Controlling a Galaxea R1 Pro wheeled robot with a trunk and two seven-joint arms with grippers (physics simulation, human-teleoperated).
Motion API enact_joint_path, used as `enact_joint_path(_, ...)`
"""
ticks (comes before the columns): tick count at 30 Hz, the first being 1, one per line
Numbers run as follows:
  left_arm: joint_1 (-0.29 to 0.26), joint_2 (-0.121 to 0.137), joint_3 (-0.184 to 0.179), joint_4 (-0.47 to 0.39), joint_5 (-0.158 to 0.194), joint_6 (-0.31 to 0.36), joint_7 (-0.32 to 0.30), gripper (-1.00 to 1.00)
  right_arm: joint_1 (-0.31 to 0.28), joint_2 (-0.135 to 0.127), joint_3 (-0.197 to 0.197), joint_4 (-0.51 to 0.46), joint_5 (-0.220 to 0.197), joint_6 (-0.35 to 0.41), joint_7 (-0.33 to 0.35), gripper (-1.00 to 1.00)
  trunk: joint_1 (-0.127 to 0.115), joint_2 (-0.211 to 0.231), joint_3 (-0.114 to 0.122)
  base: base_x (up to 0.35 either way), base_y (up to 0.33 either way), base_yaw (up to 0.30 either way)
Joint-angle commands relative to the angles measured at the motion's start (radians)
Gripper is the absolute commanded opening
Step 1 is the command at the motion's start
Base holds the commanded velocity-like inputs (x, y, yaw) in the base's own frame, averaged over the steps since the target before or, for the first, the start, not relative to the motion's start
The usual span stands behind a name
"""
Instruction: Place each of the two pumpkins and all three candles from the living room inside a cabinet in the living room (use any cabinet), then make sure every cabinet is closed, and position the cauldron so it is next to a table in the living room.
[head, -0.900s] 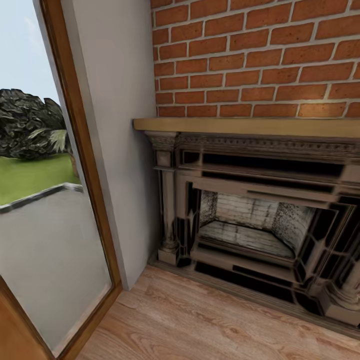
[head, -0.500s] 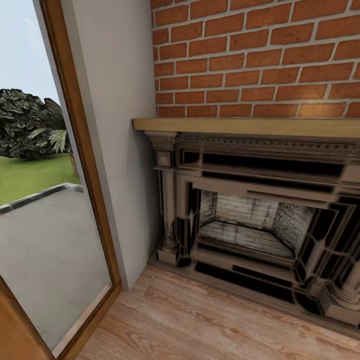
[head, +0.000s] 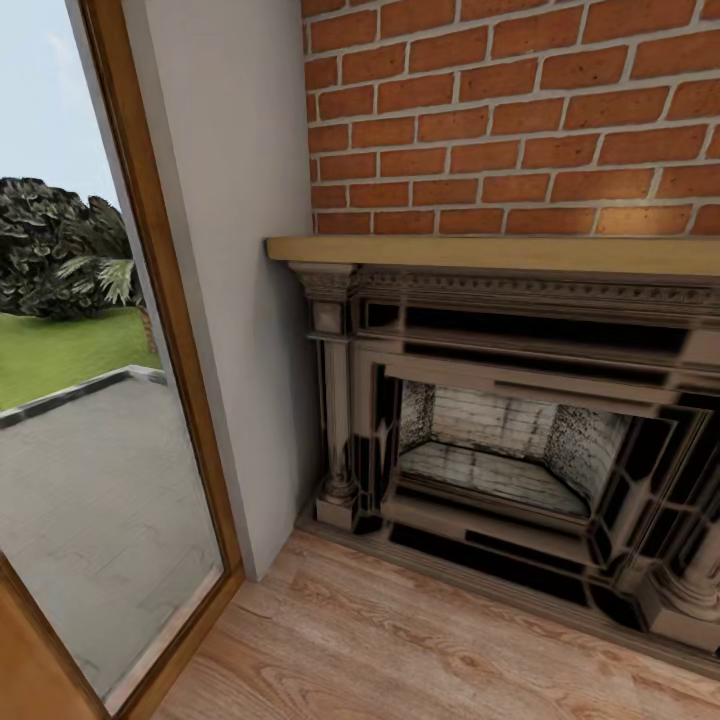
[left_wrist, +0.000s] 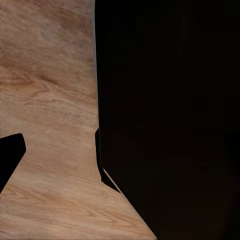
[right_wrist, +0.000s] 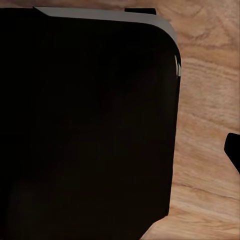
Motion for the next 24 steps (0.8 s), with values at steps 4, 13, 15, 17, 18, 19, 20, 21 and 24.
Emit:
enact_joint_path(4, 0.001, 0.001, 0.0, 0.0, -0.001, 0.0, 0.0, 1.0, -0.001, -0.001, -0.003, -0.001, -0.001, 0.0, 0.0, 1.0, 0.0, 0.0, -0.001, 0.0, 0.0, 0.0)
enact_joint_path(13, -0.006, -0.002, 0.0, -0.016, 0.004, -0.001, 0.001, 1.0, -0.003, -0.003, -0.008, -0.022, -0.002, -0.076, -0.002, 1.0, 0.0, 0.0, -0.001, 0.0, 0.0, 0.0)
enact_joint_path(15, -0.011, -0.003, 0.0, -0.036, 0.006, 0.003, 0.001, 1.0, -0.004, -0.003, -0.009, -0.03, -0.003, -0.109, -0.001, 1.0, 0.0, 0.0, -0.001, 0.0, 0.0, 0.0)
enact_joint_path(17, -0.013, -0.004, 0.0, -0.062, 0.008, 0.007, 0.001, 1.0, -0.004, -0.004, -0.009, -0.035, -0.003, -0.132, 0.0, 1.0, 0.0, 0.0, -0.001, 0.0, 0.0, 0.0)
enact_joint_path(18, -0.015, -0.004, 0.0, -0.076, 0.008, 0.008, 0.0, 1.0, -0.005, -0.004, -0.009, -0.037, -0.003, -0.139, 0.0, 1.0, 0.0, 0.0, -0.001, 0.0, 0.0, 0.0)
enact_joint_path(19, -0.017, -0.005, 0.0, -0.09, 0.008, 0.01, -0.001, 1.0, -0.006, -0.005, -0.01, -0.039, -0.003, -0.145, 0.0, 1.0, 0.0, 0.0, -0.001, 0.0, 0.0, 0.0)
enact_joint_path(20, -0.018, -0.006, 0.0, -0.104, 0.009, 0.011, -0.002, 1.0, -0.01, -0.005, -0.01, -0.041, -0.002, -0.149, -0.001, 1.0, 0.0, 0.0, -0.001, 0.0, 0.0, 0.0)
enact_joint_path(21, -0.021, -0.006, 0.0, -0.117, 0.01, 0.013, -0.003, 1.0, -0.014, -0.006, -0.01, -0.042, -0.002, -0.152, -0.001, 1.0, 0.0, 0.0, -0.001, 0.0, 0.0, 0.0)
enact_joint_path(24, -0.034, -0.011, 0.001, -0.149, 0.01, 0.031, -0.005, 1.0, -0.035, -0.009, -0.01, -0.044, -0.003, -0.158, -0.002, 1.0, 0.0, 0.0, -0.001, 0.0, 0.0, 0.0)
